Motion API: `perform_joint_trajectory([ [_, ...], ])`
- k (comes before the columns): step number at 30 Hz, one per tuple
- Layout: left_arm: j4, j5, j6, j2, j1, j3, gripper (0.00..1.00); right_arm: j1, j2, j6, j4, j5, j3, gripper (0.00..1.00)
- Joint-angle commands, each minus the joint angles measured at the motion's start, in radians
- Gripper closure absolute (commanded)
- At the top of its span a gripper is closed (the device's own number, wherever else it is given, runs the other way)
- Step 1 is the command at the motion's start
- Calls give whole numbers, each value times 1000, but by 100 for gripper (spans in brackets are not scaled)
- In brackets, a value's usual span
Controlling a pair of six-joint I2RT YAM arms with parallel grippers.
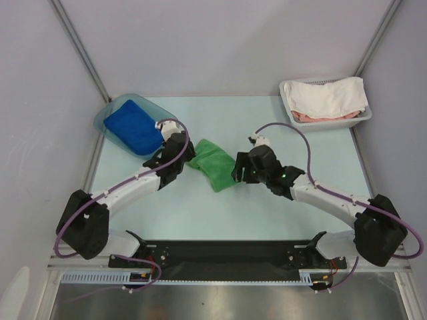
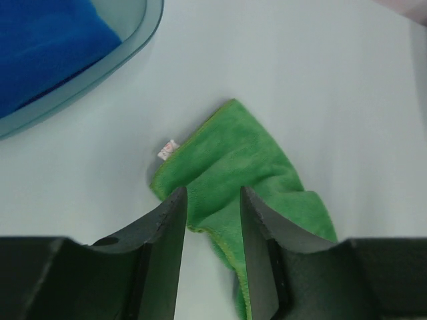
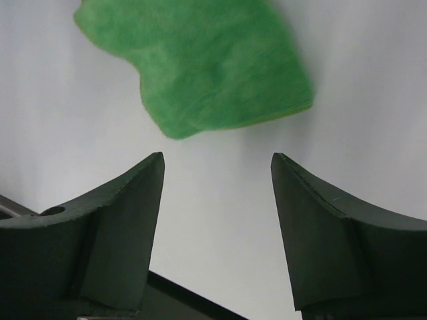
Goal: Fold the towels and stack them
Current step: Move the towel to the center of the board
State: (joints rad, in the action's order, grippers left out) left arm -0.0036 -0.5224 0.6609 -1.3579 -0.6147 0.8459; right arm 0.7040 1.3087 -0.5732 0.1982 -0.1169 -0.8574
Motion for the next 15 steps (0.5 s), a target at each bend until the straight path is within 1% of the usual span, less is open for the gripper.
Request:
perform_joint_trajectory([
  [1,-73,120,42,-50,62,36,57,136,62,-40,-31,-147,-15,30],
  [3,-62,178,43,-79,98,22,56,163,110,-48,-54,-133,-25,30],
  [5,-39,197,34,-96,113,15,54,209,167,-53,-101,-144,-28,30],
  [7,-12,223,23,-105,128,-1,53,256,210,-48,-115,-177,-51,30],
  [9,-1,237,22,-107,139,-16,53,285,288,-37,-105,-225,-107,30],
  [11,-1,252,20,-113,144,-21,52,310,342,-37,-83,-243,-156,32],
  [15,40,274,17,-112,148,-45,53,321,438,-25,-94,-320,-189,34],
])
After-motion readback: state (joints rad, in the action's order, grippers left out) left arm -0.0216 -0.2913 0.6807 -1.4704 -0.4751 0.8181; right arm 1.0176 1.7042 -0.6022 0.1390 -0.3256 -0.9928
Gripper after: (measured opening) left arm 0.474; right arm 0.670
